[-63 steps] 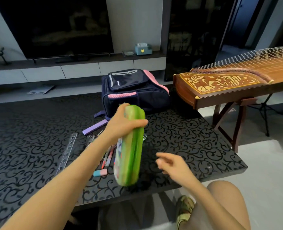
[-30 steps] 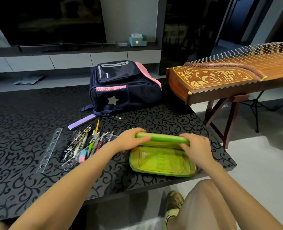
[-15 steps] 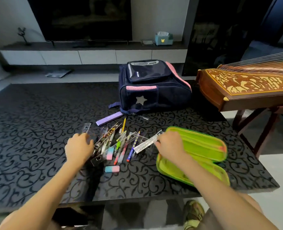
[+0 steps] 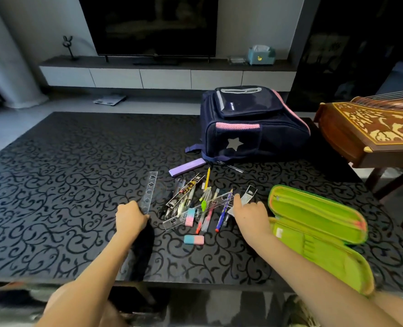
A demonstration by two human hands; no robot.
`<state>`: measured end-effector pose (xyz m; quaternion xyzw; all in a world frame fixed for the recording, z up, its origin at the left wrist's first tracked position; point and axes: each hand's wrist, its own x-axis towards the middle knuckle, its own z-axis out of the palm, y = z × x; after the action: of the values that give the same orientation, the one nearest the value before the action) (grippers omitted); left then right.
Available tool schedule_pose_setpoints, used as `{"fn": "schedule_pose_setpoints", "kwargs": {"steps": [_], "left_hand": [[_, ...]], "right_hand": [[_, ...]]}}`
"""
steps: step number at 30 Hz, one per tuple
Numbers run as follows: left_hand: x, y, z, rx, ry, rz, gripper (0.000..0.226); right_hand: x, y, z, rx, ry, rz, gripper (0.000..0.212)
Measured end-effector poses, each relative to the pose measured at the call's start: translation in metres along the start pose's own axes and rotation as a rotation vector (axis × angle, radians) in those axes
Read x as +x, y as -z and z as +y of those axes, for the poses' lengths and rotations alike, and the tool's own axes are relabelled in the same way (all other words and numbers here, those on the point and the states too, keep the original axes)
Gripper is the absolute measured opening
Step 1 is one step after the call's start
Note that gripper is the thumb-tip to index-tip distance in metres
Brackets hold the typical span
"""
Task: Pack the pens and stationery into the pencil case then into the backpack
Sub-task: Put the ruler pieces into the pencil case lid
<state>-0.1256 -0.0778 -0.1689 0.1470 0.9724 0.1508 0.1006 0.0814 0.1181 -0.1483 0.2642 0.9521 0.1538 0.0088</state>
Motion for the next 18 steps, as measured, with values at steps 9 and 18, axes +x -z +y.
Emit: {"fn": "schedule_pose_setpoints", "kwargs": {"steps": [9, 18], "left_hand": [[-0.01, 0.006, 0.006, 0.53, -0.255, -0.008, 0.008], [-0.034, 0.033, 0.011, 0.315, -0.396, 0.284, 0.011]], "right_hand": [[-0.022, 0.042, 0.023, 0.213, -0.002, 0.101, 0.018], [-0.094, 0.049, 0.103, 0.679, -0.311, 0.122, 0.01]]}}
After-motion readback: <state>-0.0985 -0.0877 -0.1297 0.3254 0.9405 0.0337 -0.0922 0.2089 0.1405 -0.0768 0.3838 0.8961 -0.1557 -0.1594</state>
